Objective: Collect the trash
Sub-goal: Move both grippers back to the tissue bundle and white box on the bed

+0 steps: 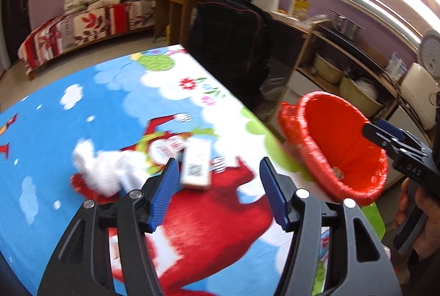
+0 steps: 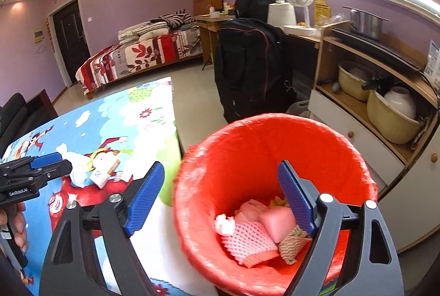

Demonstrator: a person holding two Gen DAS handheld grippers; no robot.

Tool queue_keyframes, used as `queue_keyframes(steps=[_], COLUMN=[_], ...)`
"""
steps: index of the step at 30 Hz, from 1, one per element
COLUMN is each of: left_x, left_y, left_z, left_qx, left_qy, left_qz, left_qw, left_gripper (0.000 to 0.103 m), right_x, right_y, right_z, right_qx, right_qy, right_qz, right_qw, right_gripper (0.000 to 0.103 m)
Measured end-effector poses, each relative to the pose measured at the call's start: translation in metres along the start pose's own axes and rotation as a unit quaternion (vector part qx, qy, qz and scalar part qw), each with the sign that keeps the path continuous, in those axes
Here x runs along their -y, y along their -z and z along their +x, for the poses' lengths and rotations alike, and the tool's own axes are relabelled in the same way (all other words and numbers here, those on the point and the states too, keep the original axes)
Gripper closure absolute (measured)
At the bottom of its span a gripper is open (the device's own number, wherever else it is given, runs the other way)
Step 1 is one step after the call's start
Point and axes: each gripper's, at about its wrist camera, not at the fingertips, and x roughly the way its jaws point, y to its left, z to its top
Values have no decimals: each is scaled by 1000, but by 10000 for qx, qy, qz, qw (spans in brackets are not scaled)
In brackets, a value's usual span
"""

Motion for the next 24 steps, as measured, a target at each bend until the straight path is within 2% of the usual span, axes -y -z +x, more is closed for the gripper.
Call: queue_keyframes(steps=[11, 13, 16, 24], left_x=[-68, -75, -87, -106], left_y=[28, 31, 36, 38], left_z=[-22, -26, -29, -23], left_qx=[-10, 28, 70, -5], left_qy=[-480, -557, -665, -622], left_qz=[-569, -621, -679, -850], left_qw=[9972, 9965, 9955, 9944], left_gripper=[43, 38, 38, 36], right_x=[-52, -62, -74, -103], right_y=[1, 1, 2, 6], right_z=[8, 10, 13, 24], right_qx=[-138, -154, -188, -362], right_qy=[-382, -430, -509, -652], right_qz=[-300, -356, -383, -571], right_qw=[9987, 9983, 9978, 9956], right_gripper=[21, 21, 21, 21])
